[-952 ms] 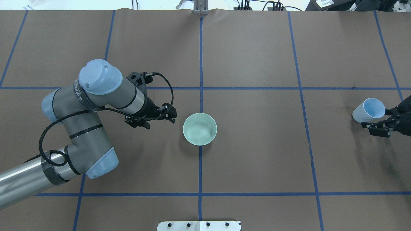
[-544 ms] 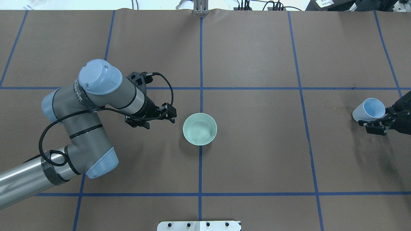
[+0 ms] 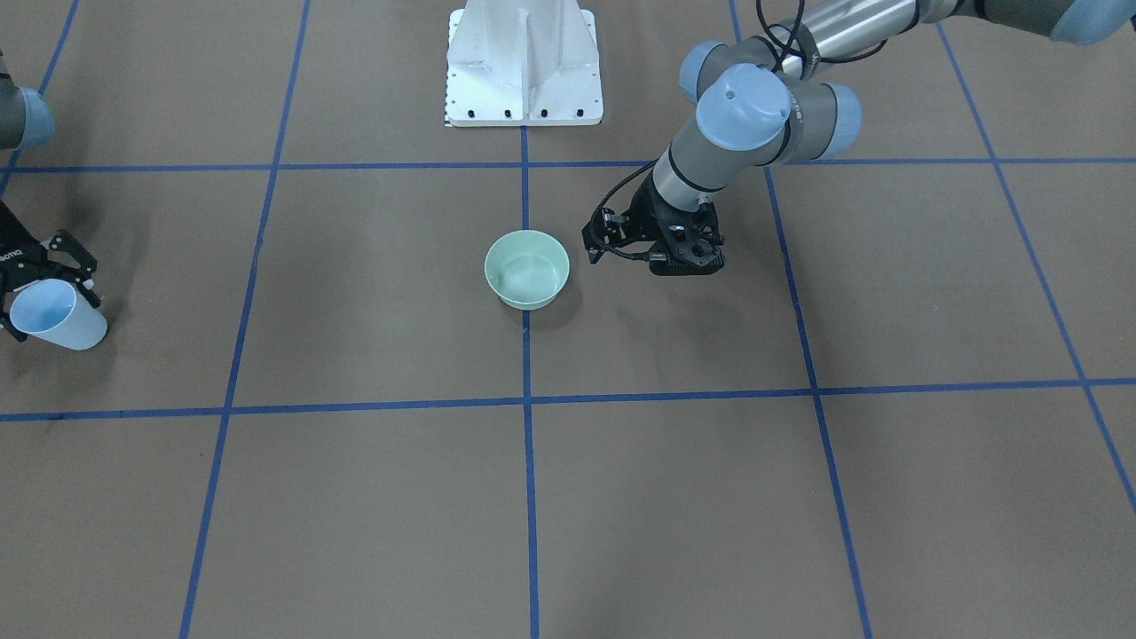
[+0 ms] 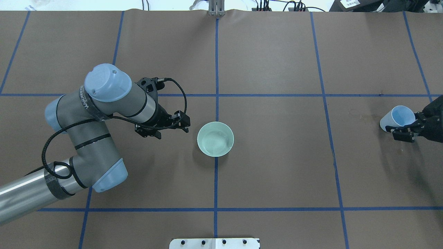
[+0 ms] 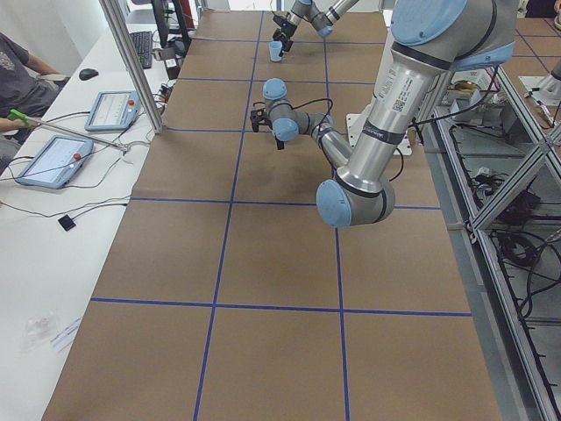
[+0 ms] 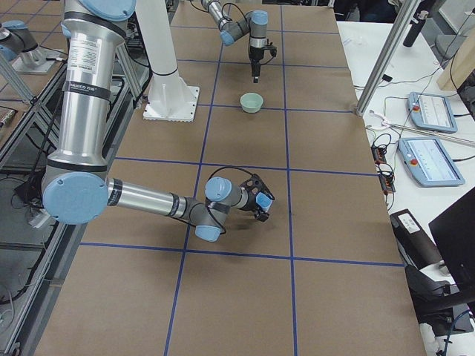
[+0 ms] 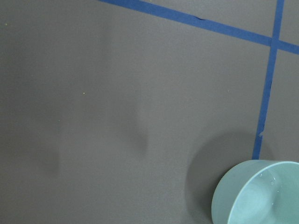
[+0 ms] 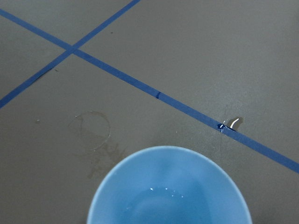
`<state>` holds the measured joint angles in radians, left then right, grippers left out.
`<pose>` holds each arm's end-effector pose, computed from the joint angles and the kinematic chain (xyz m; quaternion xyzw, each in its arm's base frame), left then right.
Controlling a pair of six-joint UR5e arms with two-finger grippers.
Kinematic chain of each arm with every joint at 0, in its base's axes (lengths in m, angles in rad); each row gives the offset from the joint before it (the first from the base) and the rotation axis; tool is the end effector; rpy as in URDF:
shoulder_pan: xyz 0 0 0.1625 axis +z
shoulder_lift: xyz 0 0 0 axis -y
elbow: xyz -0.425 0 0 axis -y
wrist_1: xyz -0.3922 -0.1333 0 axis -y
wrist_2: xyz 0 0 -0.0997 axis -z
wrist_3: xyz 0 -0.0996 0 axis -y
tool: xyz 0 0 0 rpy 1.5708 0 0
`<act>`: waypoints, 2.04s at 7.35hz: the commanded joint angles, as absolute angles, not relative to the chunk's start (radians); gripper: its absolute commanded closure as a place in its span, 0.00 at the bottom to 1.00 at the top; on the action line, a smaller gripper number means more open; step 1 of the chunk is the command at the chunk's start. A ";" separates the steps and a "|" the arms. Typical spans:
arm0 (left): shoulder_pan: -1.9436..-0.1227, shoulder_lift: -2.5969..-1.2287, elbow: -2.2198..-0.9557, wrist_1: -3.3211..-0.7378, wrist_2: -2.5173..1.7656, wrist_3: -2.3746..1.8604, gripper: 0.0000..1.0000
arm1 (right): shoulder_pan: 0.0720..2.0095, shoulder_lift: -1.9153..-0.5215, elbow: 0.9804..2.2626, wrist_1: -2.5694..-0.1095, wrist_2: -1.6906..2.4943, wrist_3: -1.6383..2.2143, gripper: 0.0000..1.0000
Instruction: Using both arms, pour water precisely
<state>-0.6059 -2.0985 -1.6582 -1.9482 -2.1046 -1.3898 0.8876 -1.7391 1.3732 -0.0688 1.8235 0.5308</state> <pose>0.4960 -0.4441 0.2667 -0.0381 0.5131 -0.0561 0.8556 -0.1839 -0.3977 0.6720 0.3778 -0.3917 -0.1313 0.8286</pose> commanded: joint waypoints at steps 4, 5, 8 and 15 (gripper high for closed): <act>-0.606 -2.098 -1.658 -1.948 -2.103 -1.390 0.00 | 0.887 -1.738 1.379 -0.035 1.813 0.629 0.02; -0.606 -2.098 -1.658 -1.948 -2.102 -1.390 0.00 | 0.887 -1.738 1.373 -0.025 1.813 0.630 0.02; -0.606 -2.098 -1.658 -1.948 -2.103 -1.390 0.00 | 0.888 -1.724 1.358 0.017 1.813 0.683 0.02; -0.606 -2.100 -1.660 -1.948 -2.103 -1.390 0.00 | 0.888 -1.714 1.365 0.023 1.812 0.681 0.48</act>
